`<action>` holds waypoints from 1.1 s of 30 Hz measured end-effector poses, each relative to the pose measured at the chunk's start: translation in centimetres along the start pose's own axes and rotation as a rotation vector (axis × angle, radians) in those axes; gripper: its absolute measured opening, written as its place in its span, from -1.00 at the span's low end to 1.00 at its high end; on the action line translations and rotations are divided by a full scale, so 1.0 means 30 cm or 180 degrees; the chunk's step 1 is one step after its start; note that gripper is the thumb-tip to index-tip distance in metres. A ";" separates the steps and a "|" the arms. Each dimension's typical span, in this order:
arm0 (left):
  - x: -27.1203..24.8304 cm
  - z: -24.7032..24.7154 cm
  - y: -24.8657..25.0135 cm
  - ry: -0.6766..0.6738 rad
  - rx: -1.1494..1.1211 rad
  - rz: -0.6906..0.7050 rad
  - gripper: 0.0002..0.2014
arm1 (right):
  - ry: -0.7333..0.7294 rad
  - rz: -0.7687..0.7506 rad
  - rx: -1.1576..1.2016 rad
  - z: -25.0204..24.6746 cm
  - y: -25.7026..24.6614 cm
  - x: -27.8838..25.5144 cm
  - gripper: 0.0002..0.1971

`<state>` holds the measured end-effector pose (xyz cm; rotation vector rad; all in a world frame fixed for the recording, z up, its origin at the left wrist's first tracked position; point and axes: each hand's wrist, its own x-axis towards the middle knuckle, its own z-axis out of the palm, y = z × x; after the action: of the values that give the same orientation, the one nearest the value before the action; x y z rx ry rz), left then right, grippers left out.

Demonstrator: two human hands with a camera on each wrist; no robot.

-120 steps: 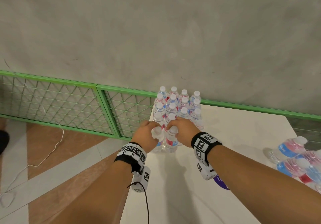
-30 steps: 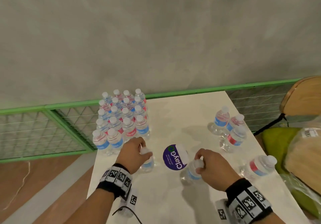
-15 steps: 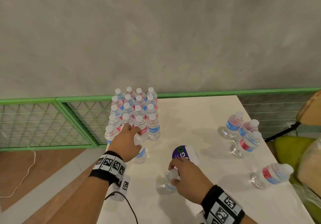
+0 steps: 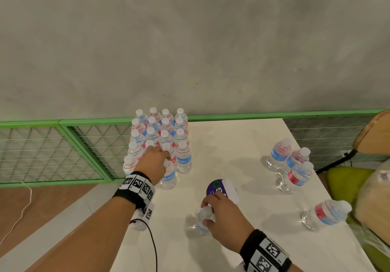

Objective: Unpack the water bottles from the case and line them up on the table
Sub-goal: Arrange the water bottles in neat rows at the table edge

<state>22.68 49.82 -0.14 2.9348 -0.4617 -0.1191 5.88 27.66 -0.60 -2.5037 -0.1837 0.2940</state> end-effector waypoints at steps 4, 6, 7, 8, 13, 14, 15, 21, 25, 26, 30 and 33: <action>0.009 0.008 -0.001 0.0101 0.0081 0.0013 -0.61 | -0.0041 0.0015 -0.0006 0.001 0.003 0.012 -0.72; 0.001 0.016 -0.004 0.0254 0.0079 0.0003 -0.58 | -0.0082 0.0039 -0.0010 -0.001 -0.001 0.031 -0.72; -0.007 0.020 -0.006 0.0317 0.0063 -0.0028 -0.56 | -0.0095 0.0045 -0.0018 -0.004 -0.005 0.045 -0.72; -0.015 0.023 -0.009 0.0352 0.0028 -0.0071 -0.55 | -0.0101 0.0041 -0.0029 -0.007 -0.010 0.063 -0.72; -0.070 0.041 -0.033 0.0540 -0.0283 -0.0094 -0.49 | -0.0073 0.0115 -0.0175 -0.038 -0.051 0.204 -0.73; -0.084 0.045 -0.036 0.0626 -0.0353 -0.0060 -0.46 | -0.0064 0.0143 -0.0125 -0.041 -0.059 0.240 -0.72; -0.097 0.050 -0.041 0.0705 -0.0433 -0.0024 -0.44 | -0.0055 0.0166 -0.0098 -0.042 -0.067 0.276 -0.72; -0.158 0.086 -0.069 0.0412 -0.0346 0.0071 -0.29 | 0.0012 0.0305 0.0010 -0.051 -0.112 0.452 -0.62; -0.170 0.092 -0.075 0.0240 -0.0275 0.0097 -0.21 | -0.0006 0.0323 -0.0204 -0.051 -0.121 0.519 -0.39; -0.169 0.092 -0.076 0.0216 -0.0250 0.0104 -0.21 | -0.0012 0.0299 -0.0283 -0.055 -0.120 0.527 -0.33; -0.165 0.098 -0.080 0.0223 -0.0279 0.0116 -0.23 | -0.0176 -0.0155 -0.0617 -0.080 -0.123 0.532 -0.44; -0.165 0.101 -0.079 0.0257 -0.0320 0.0117 -0.23 | -0.0424 -0.0450 -0.0940 -0.076 -0.128 0.541 -0.56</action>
<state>18.38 53.11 -3.28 2.8191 -0.4824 -0.0186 21.89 32.71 0.73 -2.7447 -0.4876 0.4002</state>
